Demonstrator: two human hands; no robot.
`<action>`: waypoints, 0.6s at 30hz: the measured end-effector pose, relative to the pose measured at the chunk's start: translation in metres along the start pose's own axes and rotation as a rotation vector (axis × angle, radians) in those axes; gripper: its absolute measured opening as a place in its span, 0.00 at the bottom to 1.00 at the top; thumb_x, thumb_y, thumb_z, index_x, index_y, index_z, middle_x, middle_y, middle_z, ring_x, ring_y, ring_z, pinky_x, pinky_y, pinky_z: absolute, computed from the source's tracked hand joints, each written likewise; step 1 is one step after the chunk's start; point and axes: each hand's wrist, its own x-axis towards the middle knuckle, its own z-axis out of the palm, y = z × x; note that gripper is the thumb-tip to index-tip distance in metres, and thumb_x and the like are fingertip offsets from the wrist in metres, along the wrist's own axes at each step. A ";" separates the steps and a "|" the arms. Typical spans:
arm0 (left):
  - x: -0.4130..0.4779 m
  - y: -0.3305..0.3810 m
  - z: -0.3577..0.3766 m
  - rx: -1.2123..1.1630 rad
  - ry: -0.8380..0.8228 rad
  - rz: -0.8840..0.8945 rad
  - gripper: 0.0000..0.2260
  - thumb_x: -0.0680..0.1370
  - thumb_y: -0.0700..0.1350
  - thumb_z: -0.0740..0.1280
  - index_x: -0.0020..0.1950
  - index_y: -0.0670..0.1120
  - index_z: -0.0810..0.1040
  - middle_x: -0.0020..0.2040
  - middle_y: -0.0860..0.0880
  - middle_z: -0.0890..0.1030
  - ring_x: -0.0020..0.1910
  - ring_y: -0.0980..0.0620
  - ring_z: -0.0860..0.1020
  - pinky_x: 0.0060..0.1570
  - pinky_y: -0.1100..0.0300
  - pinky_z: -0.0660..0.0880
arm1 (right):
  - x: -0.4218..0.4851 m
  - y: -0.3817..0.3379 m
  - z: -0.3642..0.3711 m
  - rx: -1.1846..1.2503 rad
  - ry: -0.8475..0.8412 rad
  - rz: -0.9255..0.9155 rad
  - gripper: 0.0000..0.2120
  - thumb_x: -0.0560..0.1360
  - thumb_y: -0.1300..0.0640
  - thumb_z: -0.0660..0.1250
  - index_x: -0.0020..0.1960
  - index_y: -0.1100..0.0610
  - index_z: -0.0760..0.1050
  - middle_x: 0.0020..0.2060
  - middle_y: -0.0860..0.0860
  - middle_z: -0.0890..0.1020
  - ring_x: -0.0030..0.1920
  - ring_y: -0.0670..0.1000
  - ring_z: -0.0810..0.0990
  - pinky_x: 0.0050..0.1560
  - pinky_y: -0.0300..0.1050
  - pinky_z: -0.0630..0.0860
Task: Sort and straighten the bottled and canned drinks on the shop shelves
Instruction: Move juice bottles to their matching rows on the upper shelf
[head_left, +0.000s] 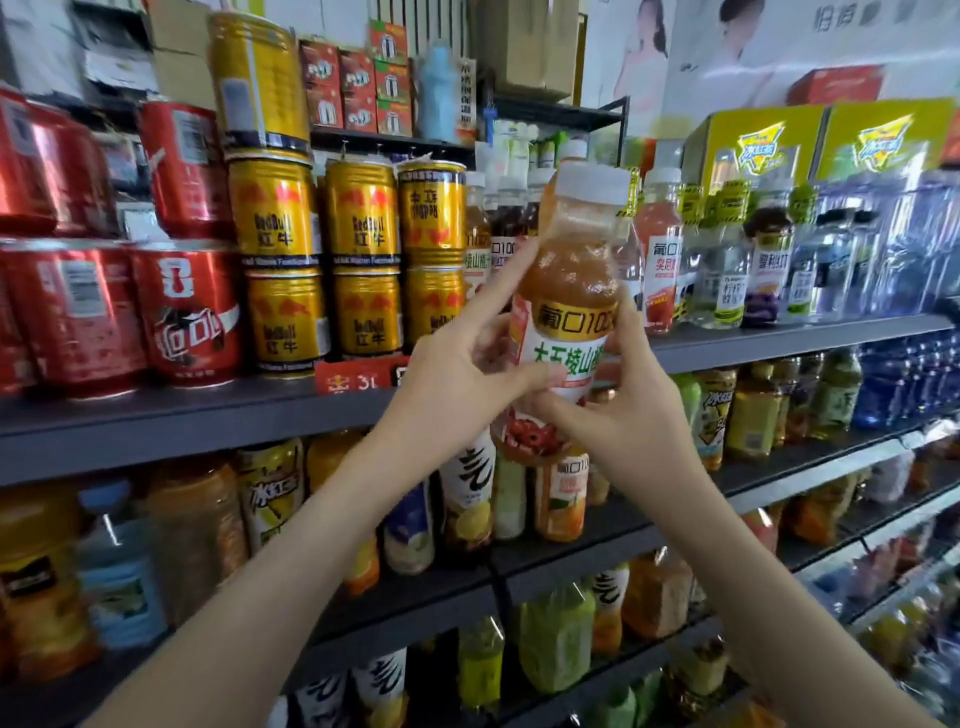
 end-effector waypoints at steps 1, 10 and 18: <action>0.011 0.001 -0.002 0.043 -0.002 0.030 0.34 0.75 0.43 0.70 0.68 0.70 0.56 0.67 0.58 0.73 0.62 0.65 0.73 0.59 0.70 0.71 | 0.011 0.000 -0.002 0.033 0.024 -0.010 0.43 0.68 0.52 0.76 0.71 0.35 0.51 0.56 0.30 0.73 0.53 0.28 0.73 0.48 0.23 0.71; 0.064 -0.035 -0.042 1.321 0.209 0.171 0.36 0.77 0.49 0.68 0.78 0.54 0.50 0.78 0.45 0.51 0.77 0.44 0.46 0.71 0.44 0.39 | 0.092 0.048 0.026 0.104 0.039 0.002 0.43 0.68 0.52 0.76 0.74 0.48 0.53 0.61 0.48 0.77 0.56 0.47 0.80 0.57 0.52 0.78; 0.071 -0.053 -0.051 1.626 0.146 -0.008 0.39 0.74 0.62 0.65 0.78 0.56 0.47 0.78 0.45 0.43 0.76 0.42 0.38 0.66 0.35 0.32 | 0.127 0.070 0.051 0.167 -0.051 0.047 0.41 0.72 0.59 0.72 0.75 0.50 0.49 0.52 0.47 0.80 0.50 0.49 0.80 0.51 0.43 0.76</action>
